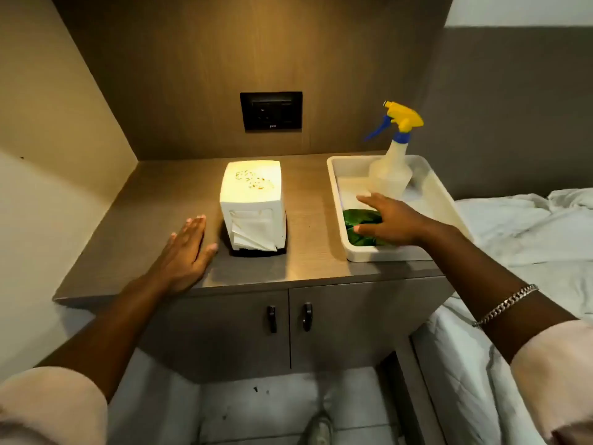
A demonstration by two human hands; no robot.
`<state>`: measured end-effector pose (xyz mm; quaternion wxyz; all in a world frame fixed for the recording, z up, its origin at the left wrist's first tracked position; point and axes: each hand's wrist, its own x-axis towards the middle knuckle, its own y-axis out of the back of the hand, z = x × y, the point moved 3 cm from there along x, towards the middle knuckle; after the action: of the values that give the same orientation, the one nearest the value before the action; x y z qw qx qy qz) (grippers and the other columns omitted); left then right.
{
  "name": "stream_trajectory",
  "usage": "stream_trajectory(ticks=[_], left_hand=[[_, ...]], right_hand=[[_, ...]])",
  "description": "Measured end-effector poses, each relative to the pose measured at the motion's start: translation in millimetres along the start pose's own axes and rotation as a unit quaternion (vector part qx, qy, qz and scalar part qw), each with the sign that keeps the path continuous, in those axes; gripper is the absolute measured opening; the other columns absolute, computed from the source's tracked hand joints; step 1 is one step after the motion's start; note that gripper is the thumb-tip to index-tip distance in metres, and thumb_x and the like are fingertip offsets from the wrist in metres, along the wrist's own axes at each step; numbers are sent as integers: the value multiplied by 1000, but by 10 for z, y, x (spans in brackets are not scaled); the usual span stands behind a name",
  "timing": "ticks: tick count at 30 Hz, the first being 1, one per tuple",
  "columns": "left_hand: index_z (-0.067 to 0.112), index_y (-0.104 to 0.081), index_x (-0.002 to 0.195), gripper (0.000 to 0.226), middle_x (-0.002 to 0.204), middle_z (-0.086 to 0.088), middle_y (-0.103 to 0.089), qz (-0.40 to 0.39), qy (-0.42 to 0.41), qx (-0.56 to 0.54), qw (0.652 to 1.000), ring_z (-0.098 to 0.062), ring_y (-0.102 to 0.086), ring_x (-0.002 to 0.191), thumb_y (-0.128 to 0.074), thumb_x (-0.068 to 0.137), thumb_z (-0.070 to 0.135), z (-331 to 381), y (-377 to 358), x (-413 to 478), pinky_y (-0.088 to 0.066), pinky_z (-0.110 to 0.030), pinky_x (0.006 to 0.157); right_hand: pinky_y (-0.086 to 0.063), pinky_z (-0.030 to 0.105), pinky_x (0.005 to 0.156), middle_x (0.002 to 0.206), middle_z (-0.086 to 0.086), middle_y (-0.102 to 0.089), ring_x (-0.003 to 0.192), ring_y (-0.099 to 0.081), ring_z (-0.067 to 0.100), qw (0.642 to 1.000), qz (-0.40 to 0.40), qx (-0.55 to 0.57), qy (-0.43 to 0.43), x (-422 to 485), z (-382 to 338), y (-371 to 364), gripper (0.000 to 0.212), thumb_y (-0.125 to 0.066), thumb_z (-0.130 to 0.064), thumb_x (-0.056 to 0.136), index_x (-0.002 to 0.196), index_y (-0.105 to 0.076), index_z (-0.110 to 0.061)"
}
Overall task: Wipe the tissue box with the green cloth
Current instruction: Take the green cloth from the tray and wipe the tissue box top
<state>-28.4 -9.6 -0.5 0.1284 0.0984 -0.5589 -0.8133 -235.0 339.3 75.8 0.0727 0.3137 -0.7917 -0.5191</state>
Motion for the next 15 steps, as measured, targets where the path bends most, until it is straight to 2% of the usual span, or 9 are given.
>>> stream_trajectory(ticks=[2,4,9,13,15], left_hand=[[18,3,152,79,163,-4,5,-8,4,83,996,-17,8,149,-9,89,64,-38,-63,42,4,-43,118],[19,6,151,81,163,-3,10,-18,11,124,992,-17,11,148,-5,87,67,-80,-140,64,6,-46,118],[20,8,151,82,162,-4,11,-16,9,134,991,-20,12,148,-1,86,68,-101,-170,99,7,-48,117],[17,1,152,82,163,-5,5,-15,15,105,994,-20,7,149,-10,87,65,-28,-122,84,6,-47,118],[17,1,152,84,163,-4,3,-23,23,35,999,-17,7,149,-18,85,65,-4,-31,80,7,-45,119]], right_hand=[[-36,43,110,155,8,-39,136,-43,31,997,-71,-30,-5,70,12,-59,71,-64,-48,87,148,-33,-29],[-41,41,105,150,9,-44,130,-48,32,993,-97,-58,-15,97,37,-125,72,-65,-50,85,148,-33,-33],[-48,35,93,134,8,-56,114,-59,30,989,-43,-143,5,186,-4,-226,71,-75,-36,81,143,-43,-32],[-52,36,89,125,11,-67,103,-66,31,993,7,-114,4,183,-38,-225,56,-74,-18,83,135,-56,-26],[-56,35,84,122,12,-68,95,-67,28,996,25,-87,-21,150,-38,-145,52,-71,-15,84,132,-59,-28]])
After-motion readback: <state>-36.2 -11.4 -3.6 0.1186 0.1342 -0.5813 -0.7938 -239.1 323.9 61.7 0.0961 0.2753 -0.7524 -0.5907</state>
